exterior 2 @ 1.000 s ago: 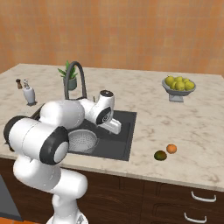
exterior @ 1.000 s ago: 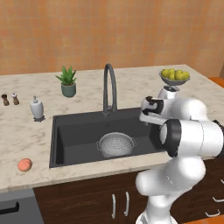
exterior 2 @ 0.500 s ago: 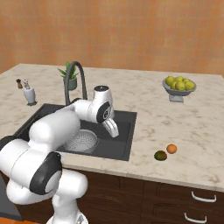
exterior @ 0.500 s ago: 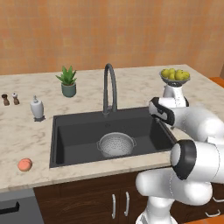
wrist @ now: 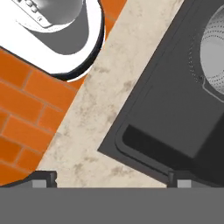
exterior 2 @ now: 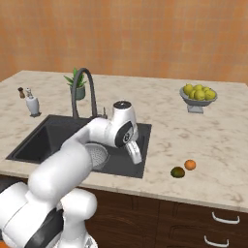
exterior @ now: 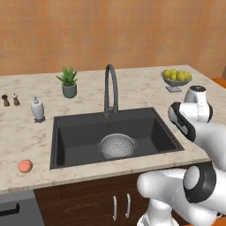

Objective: Put the colander in the sink, put the mango, peach, tangerine in the colander, and turn on the sink faucet and pour water over the colander.

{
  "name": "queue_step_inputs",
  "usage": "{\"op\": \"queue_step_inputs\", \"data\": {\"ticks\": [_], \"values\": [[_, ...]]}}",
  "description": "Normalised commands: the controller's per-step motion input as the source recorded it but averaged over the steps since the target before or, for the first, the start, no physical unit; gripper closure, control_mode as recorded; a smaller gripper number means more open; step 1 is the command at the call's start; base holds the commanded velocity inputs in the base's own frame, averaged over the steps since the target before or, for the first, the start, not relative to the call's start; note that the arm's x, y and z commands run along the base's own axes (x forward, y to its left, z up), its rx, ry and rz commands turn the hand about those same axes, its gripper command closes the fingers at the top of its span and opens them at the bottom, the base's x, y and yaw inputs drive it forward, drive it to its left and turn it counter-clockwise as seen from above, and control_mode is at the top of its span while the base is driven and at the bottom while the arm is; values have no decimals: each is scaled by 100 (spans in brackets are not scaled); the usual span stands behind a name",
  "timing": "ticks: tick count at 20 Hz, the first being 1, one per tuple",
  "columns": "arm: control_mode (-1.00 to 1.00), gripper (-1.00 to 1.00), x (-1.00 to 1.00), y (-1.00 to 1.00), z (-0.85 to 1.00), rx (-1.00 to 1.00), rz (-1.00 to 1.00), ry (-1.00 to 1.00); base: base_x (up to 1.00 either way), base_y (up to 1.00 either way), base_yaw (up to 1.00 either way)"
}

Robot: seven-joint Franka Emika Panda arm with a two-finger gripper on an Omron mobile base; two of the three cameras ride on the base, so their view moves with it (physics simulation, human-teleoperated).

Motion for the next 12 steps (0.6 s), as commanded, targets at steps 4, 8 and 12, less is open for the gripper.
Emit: {"op": "queue_step_inputs", "data": {"ticks": [4, 8, 12], "values": [[-100, -100, -38, -65, 0, 0, 3, -10, 0, 0, 0], [-100, -100, -3, -67, -1, 3, 5, 0, 0, 0, 0], [-100, -100, 4, -62, -2, 10, 3, -1, 0, 0, 0]]}}
